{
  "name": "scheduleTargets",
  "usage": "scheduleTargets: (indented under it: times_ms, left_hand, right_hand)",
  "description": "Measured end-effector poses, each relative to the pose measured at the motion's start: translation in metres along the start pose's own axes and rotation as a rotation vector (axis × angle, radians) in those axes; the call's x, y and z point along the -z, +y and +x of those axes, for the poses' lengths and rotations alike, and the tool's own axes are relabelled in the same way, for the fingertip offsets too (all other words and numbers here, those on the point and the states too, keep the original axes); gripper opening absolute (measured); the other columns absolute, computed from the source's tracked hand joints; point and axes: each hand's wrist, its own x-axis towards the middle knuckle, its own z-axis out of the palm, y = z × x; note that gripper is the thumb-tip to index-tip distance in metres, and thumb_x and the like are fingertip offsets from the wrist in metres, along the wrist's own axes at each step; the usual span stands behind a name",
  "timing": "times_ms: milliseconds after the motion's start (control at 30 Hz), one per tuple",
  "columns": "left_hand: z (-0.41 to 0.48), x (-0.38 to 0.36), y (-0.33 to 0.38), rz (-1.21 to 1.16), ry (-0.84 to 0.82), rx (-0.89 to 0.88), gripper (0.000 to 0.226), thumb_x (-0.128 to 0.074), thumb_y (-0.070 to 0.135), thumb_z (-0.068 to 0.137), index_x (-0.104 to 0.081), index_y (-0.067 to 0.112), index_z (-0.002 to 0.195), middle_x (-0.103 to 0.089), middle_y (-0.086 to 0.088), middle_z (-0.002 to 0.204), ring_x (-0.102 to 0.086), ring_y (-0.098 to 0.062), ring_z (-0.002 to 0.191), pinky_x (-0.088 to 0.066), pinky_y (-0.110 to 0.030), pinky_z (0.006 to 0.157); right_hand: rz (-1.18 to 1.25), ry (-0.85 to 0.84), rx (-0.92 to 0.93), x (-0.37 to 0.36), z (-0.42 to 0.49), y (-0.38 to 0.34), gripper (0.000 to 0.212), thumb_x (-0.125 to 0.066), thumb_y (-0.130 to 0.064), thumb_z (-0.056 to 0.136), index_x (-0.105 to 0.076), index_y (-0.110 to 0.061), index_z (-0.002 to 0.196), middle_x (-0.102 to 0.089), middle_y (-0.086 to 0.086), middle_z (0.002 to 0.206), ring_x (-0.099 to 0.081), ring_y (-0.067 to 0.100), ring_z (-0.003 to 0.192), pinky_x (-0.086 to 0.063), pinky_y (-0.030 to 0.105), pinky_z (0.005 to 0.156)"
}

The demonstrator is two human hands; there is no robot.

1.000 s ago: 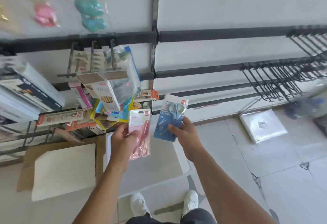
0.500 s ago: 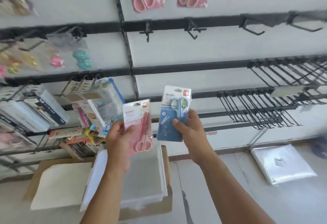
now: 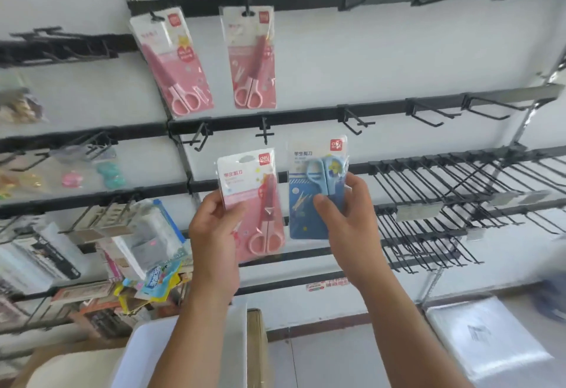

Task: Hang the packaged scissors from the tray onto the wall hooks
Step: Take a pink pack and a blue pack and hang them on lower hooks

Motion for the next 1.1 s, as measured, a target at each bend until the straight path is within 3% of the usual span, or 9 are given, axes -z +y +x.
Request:
scheduleTargets:
  times_ms: [67,167,233,400,533,667,867,1000,1100]
  left_hand:
    - [0.007,-0.017,0.004,-0.032,0.0,-0.046,0.026,-0.068,0.008,0.082,-0.074,0.02,0.104,-0.077,-0.006,0.109,-0.069,-0.034,0.108,-0.053,-0.05,0.092]
    - [0.02,-0.04,0.01,-0.067,-0.008,-0.11,0.024,-0.065,0.002,0.089,-0.075,0.022,0.098,-0.08,0.0,0.1,-0.073,-0.018,0.097,-0.055,-0.034,0.085]
    - [0.032,-0.059,0.015,-0.078,-0.04,-0.142,0.024,-0.066,0.004,0.09,-0.075,0.022,0.102,-0.08,0.001,0.101,-0.074,-0.015,0.098,-0.057,-0.029,0.085]
    - [0.069,-0.104,0.018,-0.135,-0.083,-0.204,0.026,-0.066,0.004,0.091,-0.075,0.024,0.105,-0.08,0.0,0.102,-0.073,-0.016,0.1,-0.056,-0.026,0.086]
    - [0.097,-0.134,0.015,-0.115,-0.147,-0.219,0.053,-0.057,-0.016,0.085,-0.069,0.02,0.121,-0.08,-0.007,0.102,-0.074,-0.024,0.098,-0.058,-0.038,0.088]
    - [0.112,-0.163,0.013,-0.135,-0.157,-0.242,0.057,-0.056,-0.018,0.085,-0.065,0.026,0.119,-0.08,-0.006,0.098,-0.074,-0.019,0.089,-0.059,-0.031,0.078]
    - [0.118,-0.192,0.01,-0.015,-0.303,-0.241,0.053,-0.06,-0.004,0.092,-0.058,0.022,0.138,-0.075,0.005,0.119,-0.071,-0.016,0.111,-0.056,-0.03,0.091]
    - [0.114,-0.214,0.007,-0.022,-0.192,-0.277,0.046,-0.063,-0.001,0.091,-0.064,0.026,0.129,-0.078,0.001,0.111,-0.073,-0.017,0.106,-0.056,-0.029,0.087]
    - [0.108,-0.234,0.009,-0.031,-0.072,-0.351,0.041,-0.065,0.0,0.09,-0.067,0.033,0.114,-0.08,0.004,0.1,-0.074,-0.01,0.093,-0.056,-0.021,0.08]
  right_hand:
    - [-0.013,0.032,0.042,0.008,0.014,-0.009,0.028,-0.06,-0.012,0.099,-0.054,-0.035,0.115,-0.075,-0.01,0.098,-0.073,0.006,0.09,-0.056,0.02,0.07]
    - [0.0,0.053,0.099,0.019,0.035,-0.02,0.03,-0.059,-0.012,0.1,-0.059,-0.033,0.121,-0.075,0.001,0.109,-0.074,0.02,0.099,-0.061,0.042,0.083]
    - [-0.007,0.067,0.143,0.029,0.052,-0.029,0.033,-0.058,-0.009,0.1,-0.062,-0.037,0.118,-0.076,0.003,0.106,-0.075,0.022,0.097,-0.061,0.047,0.084]
    - [0.001,0.111,0.241,0.055,0.098,-0.046,0.037,-0.058,-0.004,0.1,-0.06,-0.023,0.131,-0.077,0.005,0.108,-0.075,0.022,0.099,-0.061,0.041,0.084]
    - [0.02,0.165,0.28,0.073,0.129,-0.052,0.047,-0.058,-0.003,0.1,-0.049,-0.033,0.134,-0.077,-0.01,0.1,-0.075,0.009,0.093,-0.059,0.027,0.074]
    - [0.034,0.194,0.303,0.089,0.151,-0.056,0.058,-0.058,-0.001,0.099,-0.041,-0.038,0.14,-0.076,-0.002,0.098,-0.076,0.012,0.088,-0.061,0.032,0.073]
    - [0.069,0.186,0.29,0.116,0.177,-0.062,0.059,-0.061,-0.004,0.098,-0.044,-0.039,0.142,-0.074,0.013,0.103,-0.077,0.023,0.088,-0.064,0.041,0.076]
    - [0.075,0.116,0.274,0.142,0.192,-0.065,0.059,-0.06,-0.006,0.099,-0.043,-0.039,0.145,-0.076,0.007,0.105,-0.077,0.022,0.093,-0.063,0.043,0.079]
    - [0.073,0.056,0.274,0.159,0.2,-0.068,0.061,-0.06,-0.008,0.099,-0.041,-0.041,0.146,-0.076,0.005,0.106,-0.077,0.02,0.094,-0.063,0.043,0.08]
